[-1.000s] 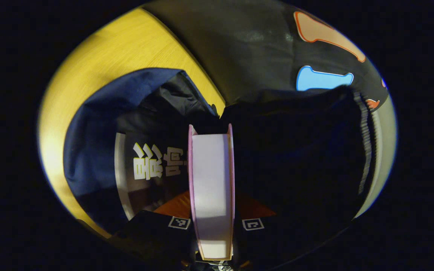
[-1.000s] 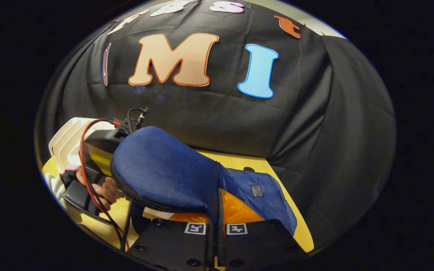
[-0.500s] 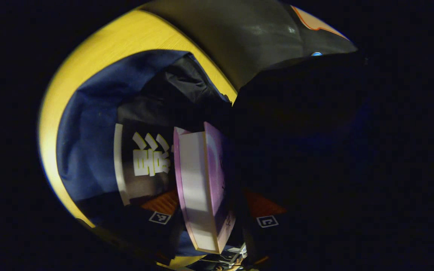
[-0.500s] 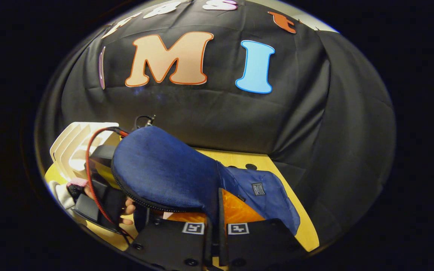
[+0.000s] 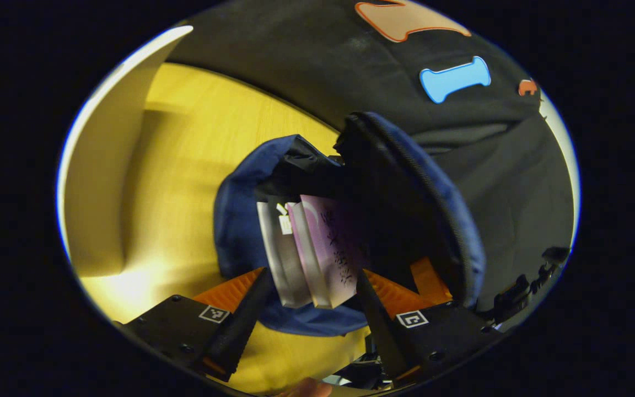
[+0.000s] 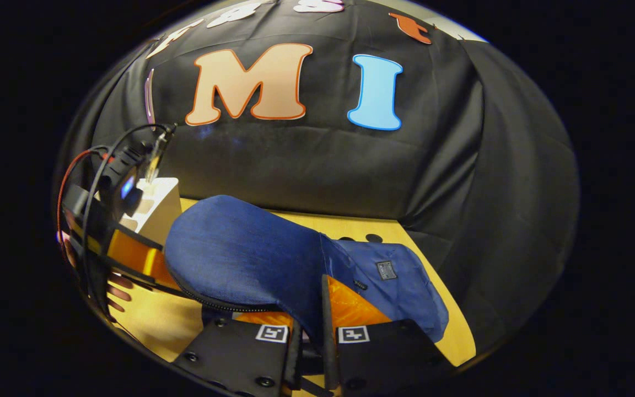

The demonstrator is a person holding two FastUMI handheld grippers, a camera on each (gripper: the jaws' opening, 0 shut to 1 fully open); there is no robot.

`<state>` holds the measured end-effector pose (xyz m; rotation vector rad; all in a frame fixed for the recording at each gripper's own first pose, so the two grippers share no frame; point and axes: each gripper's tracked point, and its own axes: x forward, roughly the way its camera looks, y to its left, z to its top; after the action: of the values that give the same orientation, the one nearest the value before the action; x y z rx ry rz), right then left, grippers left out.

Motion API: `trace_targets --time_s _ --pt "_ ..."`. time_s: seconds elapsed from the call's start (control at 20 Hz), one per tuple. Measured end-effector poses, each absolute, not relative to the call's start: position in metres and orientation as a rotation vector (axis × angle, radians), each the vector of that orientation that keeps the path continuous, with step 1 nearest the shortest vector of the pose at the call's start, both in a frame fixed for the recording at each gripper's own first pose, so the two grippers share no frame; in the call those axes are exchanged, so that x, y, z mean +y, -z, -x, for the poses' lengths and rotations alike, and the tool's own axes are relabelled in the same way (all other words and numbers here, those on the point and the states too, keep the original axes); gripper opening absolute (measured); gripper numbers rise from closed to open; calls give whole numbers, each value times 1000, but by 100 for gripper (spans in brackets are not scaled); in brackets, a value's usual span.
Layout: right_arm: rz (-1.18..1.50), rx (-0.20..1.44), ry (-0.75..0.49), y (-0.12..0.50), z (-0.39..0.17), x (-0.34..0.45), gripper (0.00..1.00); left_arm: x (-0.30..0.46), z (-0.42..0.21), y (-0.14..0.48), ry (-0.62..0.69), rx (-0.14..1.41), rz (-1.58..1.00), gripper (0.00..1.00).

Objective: Open the schoolbag, grab two books from the bookshelf and put them into the schoolbag.

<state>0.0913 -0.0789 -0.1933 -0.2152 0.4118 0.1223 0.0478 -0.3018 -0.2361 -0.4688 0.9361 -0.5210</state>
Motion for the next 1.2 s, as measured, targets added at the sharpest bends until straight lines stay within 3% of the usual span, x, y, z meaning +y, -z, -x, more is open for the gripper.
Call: trace_targets --time_s 0.05,0.35,0.45,0.5,0.55,0.7,0.8,0.85,1.15,1.2 --pt "217 417 -127 195 -89 -77 24 -293 -39 231 510 930 451 93" --pt "191 500 -162 222 -54 -63 69 -244 -3 204 443 886 368 94" --pt "216 516 -174 226 -37 -61 80 -228 7 195 437 874 329 93" --pt "223 518 -178 225 -28 -60 81 -223 7 190 430 863 304 93" --pt "219 522 -186 225 -19 -57 96 -215 7 184 422 852 282 93" --pt "185 514 -186 212 -2 -46 100 -195 12 169 393 814 258 94" --pt "166 479 -187 193 1 -38 95 -186 12 159 368 786 255 94" --pt "164 460 -193 182 3 -33 100 -180 12 152 351 763 243 93" --pt "158 292 -248 107 -10 4 91 -152 4 79 264 489 92 92" --pt "152 267 -262 96 -14 12 99 -143 1 65 239 436 77 92"
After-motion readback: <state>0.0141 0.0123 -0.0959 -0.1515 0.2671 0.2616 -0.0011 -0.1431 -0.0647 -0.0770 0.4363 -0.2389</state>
